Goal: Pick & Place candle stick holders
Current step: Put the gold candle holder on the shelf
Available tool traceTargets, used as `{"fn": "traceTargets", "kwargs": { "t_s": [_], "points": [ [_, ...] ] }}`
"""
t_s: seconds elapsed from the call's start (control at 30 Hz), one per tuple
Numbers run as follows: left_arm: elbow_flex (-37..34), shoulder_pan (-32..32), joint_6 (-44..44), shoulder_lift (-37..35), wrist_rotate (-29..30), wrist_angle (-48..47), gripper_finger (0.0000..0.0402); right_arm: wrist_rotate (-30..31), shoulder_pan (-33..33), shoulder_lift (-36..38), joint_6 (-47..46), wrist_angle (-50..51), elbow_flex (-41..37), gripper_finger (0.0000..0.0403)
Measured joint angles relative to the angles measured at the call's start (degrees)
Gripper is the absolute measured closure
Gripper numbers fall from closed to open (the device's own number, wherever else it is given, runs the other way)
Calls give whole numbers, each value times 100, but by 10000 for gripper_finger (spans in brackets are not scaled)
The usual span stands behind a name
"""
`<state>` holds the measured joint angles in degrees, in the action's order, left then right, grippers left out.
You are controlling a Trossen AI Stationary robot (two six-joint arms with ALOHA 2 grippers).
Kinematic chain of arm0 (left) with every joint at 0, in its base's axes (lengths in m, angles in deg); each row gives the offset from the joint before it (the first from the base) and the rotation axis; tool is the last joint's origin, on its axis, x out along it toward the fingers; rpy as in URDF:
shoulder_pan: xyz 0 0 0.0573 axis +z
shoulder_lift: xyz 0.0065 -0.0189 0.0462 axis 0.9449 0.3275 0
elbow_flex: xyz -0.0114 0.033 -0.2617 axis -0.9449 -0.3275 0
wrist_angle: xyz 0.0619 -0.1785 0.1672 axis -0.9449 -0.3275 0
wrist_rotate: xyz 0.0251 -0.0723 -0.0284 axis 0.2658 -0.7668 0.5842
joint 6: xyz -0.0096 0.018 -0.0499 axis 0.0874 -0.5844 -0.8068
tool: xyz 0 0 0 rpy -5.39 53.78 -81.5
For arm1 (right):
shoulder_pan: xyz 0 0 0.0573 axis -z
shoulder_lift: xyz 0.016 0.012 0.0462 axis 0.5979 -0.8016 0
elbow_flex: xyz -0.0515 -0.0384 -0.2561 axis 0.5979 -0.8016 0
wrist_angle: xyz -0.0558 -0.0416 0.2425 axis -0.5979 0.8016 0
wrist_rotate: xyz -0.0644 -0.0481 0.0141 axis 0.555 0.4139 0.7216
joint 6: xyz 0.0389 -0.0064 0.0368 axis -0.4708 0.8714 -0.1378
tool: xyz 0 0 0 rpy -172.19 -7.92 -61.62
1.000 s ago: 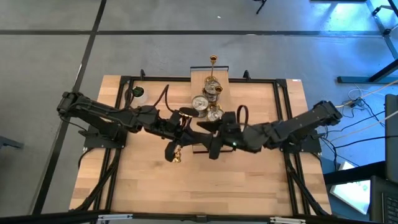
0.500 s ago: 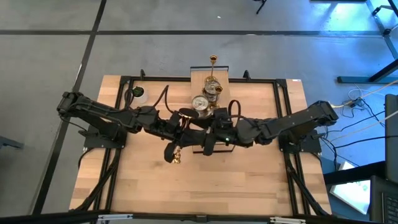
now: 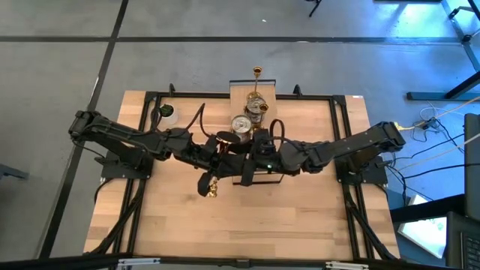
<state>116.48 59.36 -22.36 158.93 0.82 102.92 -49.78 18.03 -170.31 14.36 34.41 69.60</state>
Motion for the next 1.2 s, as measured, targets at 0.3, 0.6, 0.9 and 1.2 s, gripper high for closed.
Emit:
{"fn": "traceTargets", "kwargs": {
  "t_s": [0.3,0.6,0.9,1.2],
  "points": [
    [-7,44,0,-7,-71,-24,400,-175,47,-36,-34,-51,0,287],
    [-11,50,-107,-2,-145,-274,400,-260,40,-27,-207,-46,4,388],
    [-11,124,-602,-67,-637,-395,377,-333,-27,30,-252,61,0,388],
    [-4,56,-729,-203,-430,-889,236,261,-330,83,-219,869,296,388]
  ]
}}
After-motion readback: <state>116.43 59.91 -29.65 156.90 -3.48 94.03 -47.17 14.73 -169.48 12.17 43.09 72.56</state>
